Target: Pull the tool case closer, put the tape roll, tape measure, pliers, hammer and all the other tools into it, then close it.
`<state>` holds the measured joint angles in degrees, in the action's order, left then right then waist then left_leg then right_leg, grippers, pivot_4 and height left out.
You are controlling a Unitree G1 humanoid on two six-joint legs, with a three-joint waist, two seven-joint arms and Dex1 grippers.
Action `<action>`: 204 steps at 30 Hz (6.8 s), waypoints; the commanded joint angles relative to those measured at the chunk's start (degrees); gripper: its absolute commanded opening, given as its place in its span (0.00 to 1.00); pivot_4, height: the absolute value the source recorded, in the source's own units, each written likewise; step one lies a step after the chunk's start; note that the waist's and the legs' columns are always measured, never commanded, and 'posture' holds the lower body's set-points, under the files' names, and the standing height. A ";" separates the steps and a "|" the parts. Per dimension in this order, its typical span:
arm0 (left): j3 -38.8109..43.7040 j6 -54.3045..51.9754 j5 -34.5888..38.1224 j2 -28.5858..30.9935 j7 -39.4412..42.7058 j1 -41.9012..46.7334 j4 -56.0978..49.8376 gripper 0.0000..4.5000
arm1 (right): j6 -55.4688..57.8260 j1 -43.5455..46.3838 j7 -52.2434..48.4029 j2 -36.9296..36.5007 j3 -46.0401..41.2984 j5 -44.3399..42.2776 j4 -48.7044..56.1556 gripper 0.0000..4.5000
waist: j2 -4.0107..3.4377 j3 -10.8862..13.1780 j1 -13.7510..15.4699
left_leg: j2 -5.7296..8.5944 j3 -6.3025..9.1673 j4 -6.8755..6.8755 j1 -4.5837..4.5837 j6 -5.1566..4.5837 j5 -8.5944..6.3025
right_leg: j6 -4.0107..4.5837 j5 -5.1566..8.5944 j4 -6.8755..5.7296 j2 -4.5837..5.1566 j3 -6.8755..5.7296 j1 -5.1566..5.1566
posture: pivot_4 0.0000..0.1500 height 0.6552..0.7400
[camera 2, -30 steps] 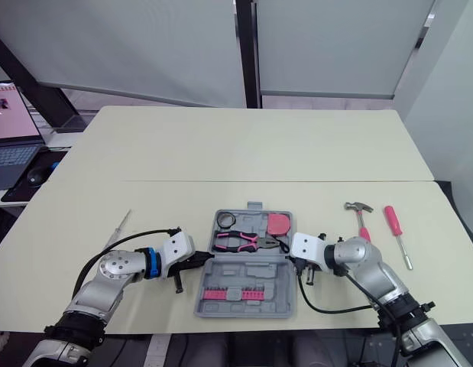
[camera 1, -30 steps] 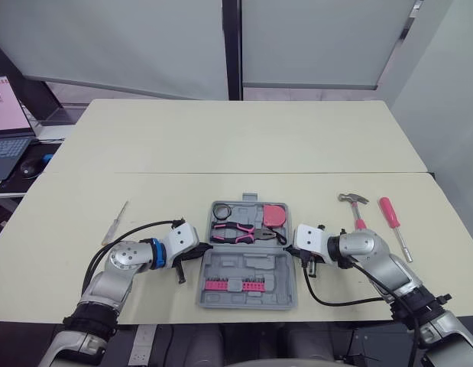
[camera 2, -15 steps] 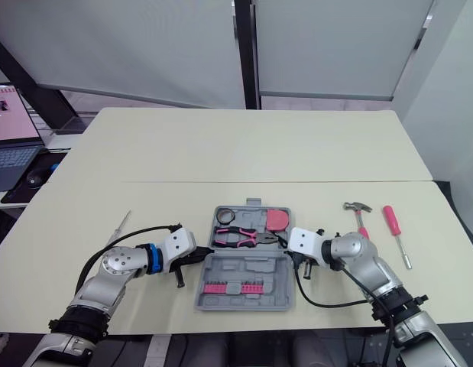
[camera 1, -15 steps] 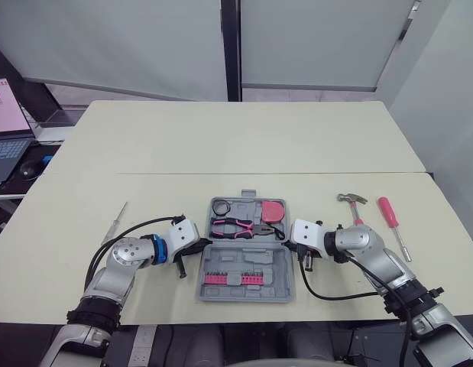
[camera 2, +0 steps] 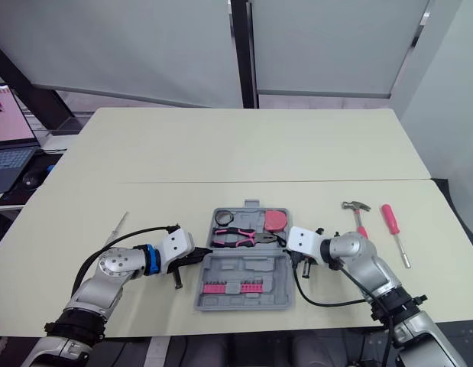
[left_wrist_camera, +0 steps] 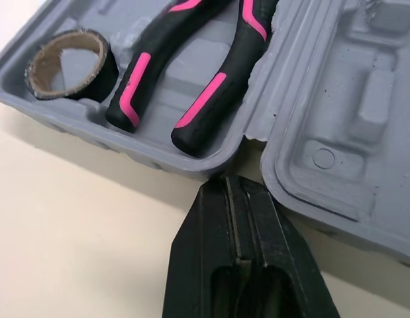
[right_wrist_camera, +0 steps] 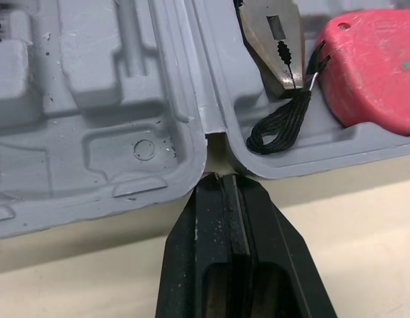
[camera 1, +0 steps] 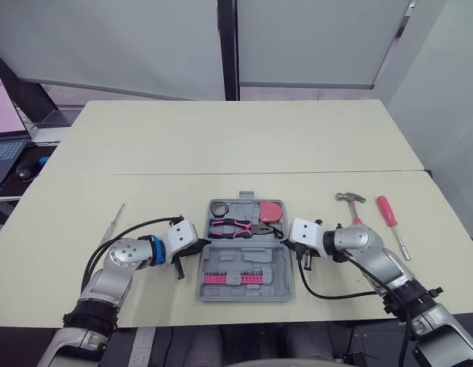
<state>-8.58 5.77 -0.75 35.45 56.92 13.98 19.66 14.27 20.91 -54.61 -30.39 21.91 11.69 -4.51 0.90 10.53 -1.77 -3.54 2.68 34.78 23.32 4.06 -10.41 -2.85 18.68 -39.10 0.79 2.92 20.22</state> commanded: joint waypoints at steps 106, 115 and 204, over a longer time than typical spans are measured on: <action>28.72 -19.82 14.35 5.86 -19.32 2.04 21.08 0.91 | 15.71 7.64 -7.11 -8.05 -8.83 -32.70 28.08 1.00 | 1.00 -0.29 -0.07 | -0.13 -1.19 -0.21 0.59 0.03 -0.04 | -0.06 -0.26 -0.02 0.00 1.04 1.16 | 1.00 1.00; 26.45 -18.78 13.16 5.57 -17.64 3.10 25.08 0.34 | 16.86 6.47 -6.40 -8.60 -9.48 -32.87 29.66 1.00 | 0.98 -0.30 0.16 | -0.08 -1.19 -0.07 0.58 0.03 -0.04 | -0.11 -0.29 -0.10 0.04 1.06 1.09 | 1.00 1.00; -11.26 -23.60 2.68 6.09 10.55 8.35 -28.31 0.65 | 18.52 -7.19 -3.04 -20.54 -13.83 -29.82 35.78 1.00 | 0.94 -0.27 0.00 | -0.11 -1.20 0.14 0.71 0.01 -0.04 | -0.23 -0.36 0.01 -0.08 1.18 1.08 | 1.00 1.00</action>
<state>-20.23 -18.74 0.72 41.38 66.31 22.39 -8.25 33.00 13.01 -57.84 -50.60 9.74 -17.55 29.00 1.84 10.25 -1.77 -3.65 1.48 34.92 24.03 4.07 -10.45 -3.07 18.33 -39.09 0.71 4.10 21.31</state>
